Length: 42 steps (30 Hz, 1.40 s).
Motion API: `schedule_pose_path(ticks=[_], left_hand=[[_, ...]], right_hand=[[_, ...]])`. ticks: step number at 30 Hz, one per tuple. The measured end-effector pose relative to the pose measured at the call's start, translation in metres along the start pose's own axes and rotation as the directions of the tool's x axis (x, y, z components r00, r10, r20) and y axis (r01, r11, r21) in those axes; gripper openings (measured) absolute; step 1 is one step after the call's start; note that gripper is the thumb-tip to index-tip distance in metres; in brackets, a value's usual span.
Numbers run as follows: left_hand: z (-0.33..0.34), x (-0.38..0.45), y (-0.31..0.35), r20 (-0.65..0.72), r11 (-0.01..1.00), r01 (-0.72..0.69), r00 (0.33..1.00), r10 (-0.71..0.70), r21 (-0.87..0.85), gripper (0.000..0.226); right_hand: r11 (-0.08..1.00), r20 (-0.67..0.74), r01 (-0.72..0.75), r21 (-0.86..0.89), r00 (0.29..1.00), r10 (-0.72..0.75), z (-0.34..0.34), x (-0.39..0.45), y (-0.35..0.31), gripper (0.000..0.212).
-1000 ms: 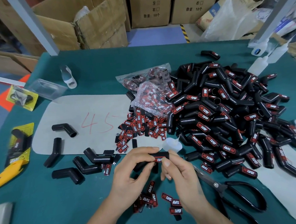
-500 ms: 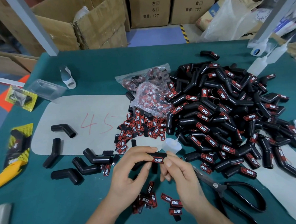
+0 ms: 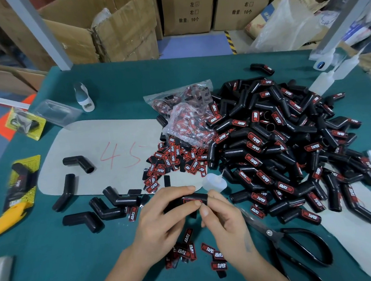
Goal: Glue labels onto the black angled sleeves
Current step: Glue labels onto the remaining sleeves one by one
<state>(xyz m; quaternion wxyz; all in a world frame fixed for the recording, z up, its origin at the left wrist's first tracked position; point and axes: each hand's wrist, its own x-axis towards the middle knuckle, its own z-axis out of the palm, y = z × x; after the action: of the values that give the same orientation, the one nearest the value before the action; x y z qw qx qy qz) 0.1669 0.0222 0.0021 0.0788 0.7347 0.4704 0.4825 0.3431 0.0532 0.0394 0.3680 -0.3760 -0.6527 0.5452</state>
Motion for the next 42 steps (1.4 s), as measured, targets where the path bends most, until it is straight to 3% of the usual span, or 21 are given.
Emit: schedule_pose_path(ticks=[8,15,22,29,42], left_hand=[[-0.002,0.001,0.001,0.012,0.999,0.035,0.999,-0.034,-0.037,0.041],[0.0,0.005,0.013,-0.052,0.973,0.156,0.985,-0.167,-0.169,0.017],[-0.004,0.008,0.017,-0.049,0.919,0.303,0.945,-0.325,-0.254,0.014],[-0.004,0.008,0.015,-0.058,0.917,0.303,0.943,-0.328,-0.261,0.015],[0.0,0.004,0.014,-0.122,0.935,0.249,0.95,-0.286,-0.251,0.016]], right_hand=[[0.999,0.015,-0.034,-0.008,0.999,0.034,-0.004,-0.002,0.001,0.033],[0.996,0.089,-0.089,0.031,0.992,0.086,-0.005,-0.003,0.011,0.035],[0.99,0.16,-0.134,0.047,0.979,0.125,-0.002,-0.004,0.016,0.032],[0.998,0.095,-0.046,-0.04,0.994,0.05,0.0,-0.003,0.009,0.033],[0.998,0.11,-0.058,-0.03,0.992,0.061,-0.002,-0.005,0.009,0.036]])
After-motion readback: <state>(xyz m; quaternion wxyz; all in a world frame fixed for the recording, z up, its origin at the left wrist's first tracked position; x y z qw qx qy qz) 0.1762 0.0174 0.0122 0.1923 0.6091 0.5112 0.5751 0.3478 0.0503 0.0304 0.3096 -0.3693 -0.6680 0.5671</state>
